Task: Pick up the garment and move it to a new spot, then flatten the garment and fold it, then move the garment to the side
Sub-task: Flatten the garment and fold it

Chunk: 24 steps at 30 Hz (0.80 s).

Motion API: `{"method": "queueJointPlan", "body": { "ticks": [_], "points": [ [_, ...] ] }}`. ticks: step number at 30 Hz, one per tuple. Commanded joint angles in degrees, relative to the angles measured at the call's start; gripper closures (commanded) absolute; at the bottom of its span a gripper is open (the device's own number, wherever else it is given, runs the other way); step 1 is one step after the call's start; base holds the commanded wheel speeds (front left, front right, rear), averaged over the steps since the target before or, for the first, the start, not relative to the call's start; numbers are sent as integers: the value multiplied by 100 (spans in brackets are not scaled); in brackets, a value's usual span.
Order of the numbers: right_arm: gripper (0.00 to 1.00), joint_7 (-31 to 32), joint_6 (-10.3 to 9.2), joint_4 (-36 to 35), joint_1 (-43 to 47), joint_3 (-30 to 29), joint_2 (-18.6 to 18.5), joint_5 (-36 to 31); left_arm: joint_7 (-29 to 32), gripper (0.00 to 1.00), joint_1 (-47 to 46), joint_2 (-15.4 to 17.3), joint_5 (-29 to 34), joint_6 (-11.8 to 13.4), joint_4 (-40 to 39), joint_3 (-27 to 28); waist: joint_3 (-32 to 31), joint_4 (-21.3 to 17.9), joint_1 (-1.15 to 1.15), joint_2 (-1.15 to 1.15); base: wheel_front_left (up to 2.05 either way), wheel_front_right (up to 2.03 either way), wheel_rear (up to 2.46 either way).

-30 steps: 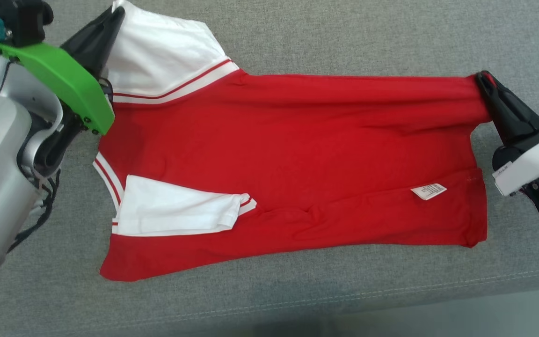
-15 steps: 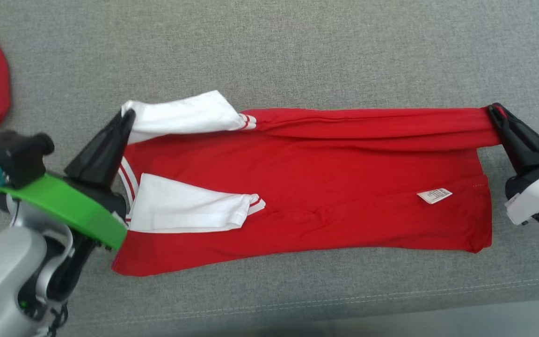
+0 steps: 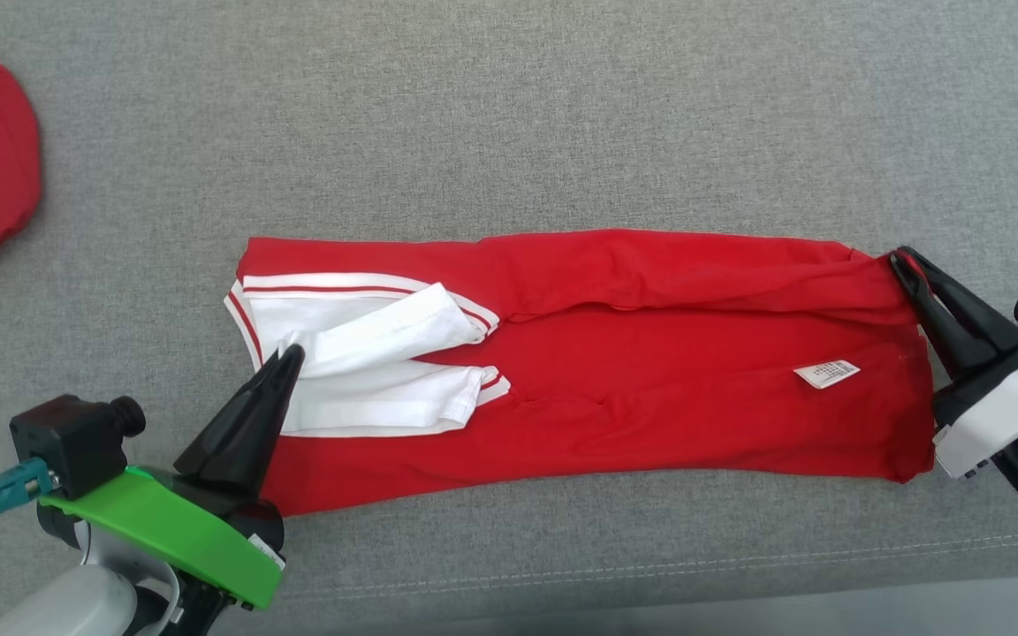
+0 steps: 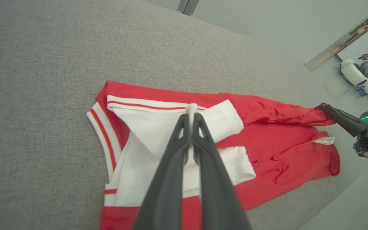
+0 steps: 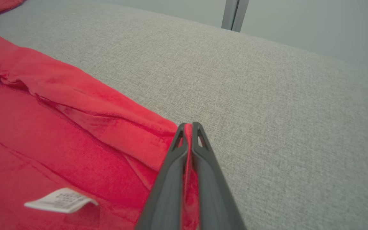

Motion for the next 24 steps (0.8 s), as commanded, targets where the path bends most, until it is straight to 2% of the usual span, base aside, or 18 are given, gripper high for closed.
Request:
{"method": "queueJointPlan", "body": {
  "ticks": [1,2,3,4,5,7,10,14,15,19,24],
  "points": [
    [100,-43,-11,0,171,-75,70,95,-44,100,126,-64,-104,-40,26,36,-26,4,0,0,0,0,0],
    [69,-37,-10,10,245,-52,71,115,-59,100,183,-92,-164,-52,60,51,-41,2,0,0,0,0,0],
    [0,-38,-10,-6,287,-36,73,126,-59,91,249,-98,-212,-56,109,43,-53,-4,0,0,0,0,0],
    [0,-39,-11,-14,340,-50,129,249,-63,54,301,-115,-251,-58,157,49,-67,-11,0,0,0,0,0],
    [0,-36,-10,15,406,-40,126,259,-65,0,343,-139,-323,-48,203,52,-81,-14,0,0,0,0,0],
    [0,-38,-11,20,510,-69,173,365,-29,0,422,-182,-438,-93,260,38,-110,-17,0,0,0,0,0],
    [0,-39,-11,-30,699,-223,241,488,-73,0,499,-188,-387,10,391,96,-165,7,0,0,0,0,0],
    [0,-39,-10,-405,1049,-933,676,812,-139,0,507,-255,-81,276,509,378,-285,33,0,0,0,0,0],
    [0,-39,-10,-405,1049,-933,676,812,-139,0,507,-255,-81,276,509,378,-285,33,0,0,0,0,0],
    [0,-40,-11,-871,1387,-1990,1328,755,-178,0,502,-458,406,617,488,807,-439,14,0,0,0,0,0],
    [0,-39,-7,-1026,1485,-2750,2063,217,-172,0,505,-893,1127,874,422,1250,-612,-55,0,0,0,0,0]
  ]
}}
